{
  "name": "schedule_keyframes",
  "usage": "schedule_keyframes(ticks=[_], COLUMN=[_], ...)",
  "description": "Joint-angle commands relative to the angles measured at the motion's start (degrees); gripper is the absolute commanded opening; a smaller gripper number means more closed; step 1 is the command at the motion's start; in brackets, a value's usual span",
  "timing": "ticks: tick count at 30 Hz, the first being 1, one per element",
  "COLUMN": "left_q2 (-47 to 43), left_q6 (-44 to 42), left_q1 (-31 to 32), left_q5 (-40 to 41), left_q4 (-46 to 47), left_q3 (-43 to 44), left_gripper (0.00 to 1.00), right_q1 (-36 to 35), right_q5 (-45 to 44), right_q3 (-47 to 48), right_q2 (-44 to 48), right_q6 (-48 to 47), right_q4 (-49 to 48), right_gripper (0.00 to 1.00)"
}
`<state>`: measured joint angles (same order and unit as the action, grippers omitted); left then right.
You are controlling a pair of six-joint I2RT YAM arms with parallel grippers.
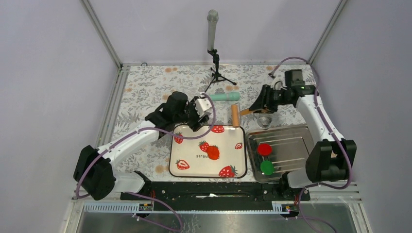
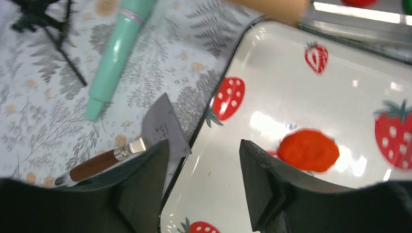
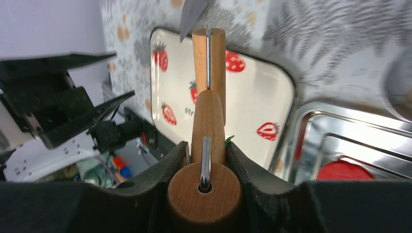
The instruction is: Roll out the dumpling wrappers from the dough
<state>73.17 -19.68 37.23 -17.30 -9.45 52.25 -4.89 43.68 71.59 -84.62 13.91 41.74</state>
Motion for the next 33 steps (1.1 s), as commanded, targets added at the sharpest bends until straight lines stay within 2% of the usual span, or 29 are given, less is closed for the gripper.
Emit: schedule_keyframes(ticks=[1, 4, 7, 14, 19, 26, 31, 33], left_q2=[8.05, 18.63, 28.29, 37.74, 41.62, 44.39, 45.94, 46.66], left_q6=[-18.45, -25.15, -25.45, -30.96, -33.58, -37.62, -39.81, -40.65], left_q1=[-0.07, 0.03, 0.12, 1.12, 1.78, 2.05, 1.94, 1.76], left_q5=[-10.39, -12.32, -11.21, -6.29, -4.23, -1.89, -1.33, -1.08], left_q4=[-16.75, -27.51, -30.77, -30.63, -31.21, -31.24, -31.74, -31.78], left_q3=[10.04, 20.86, 28.77, 34.56, 36.26, 36.59, 39.0, 40.88], left_gripper=[0.57, 0.5, 0.48, 0.51, 0.48, 0.32, 0.1, 0.06], right_q1=[4.45, 7.7, 9.83, 16.1, 17.01, 17.19, 17.19, 17.19], right_q5=[-1.92, -3.47, -5.45, -7.55, -7.03, -5.66, -5.69, -5.79], right_q3=[2.76, 3.46, 3.29, 4.42, 4.13, 4.43, 4.03, 3.72], right_q2=[6.47, 9.71, 12.68, 15.45, 15.81, 15.11, 15.33, 15.52], right_q6=[-1.56, -1.82, -2.1, -3.55, -3.37, -3.41, -3.17, -3.23], right_q4=[2.12, 2.39, 2.7, 6.11, 6.06, 5.47, 4.91, 4.87], right_gripper=[0.0, 0.0, 0.0, 0.0, 0.0, 0.0, 0.0, 0.0])
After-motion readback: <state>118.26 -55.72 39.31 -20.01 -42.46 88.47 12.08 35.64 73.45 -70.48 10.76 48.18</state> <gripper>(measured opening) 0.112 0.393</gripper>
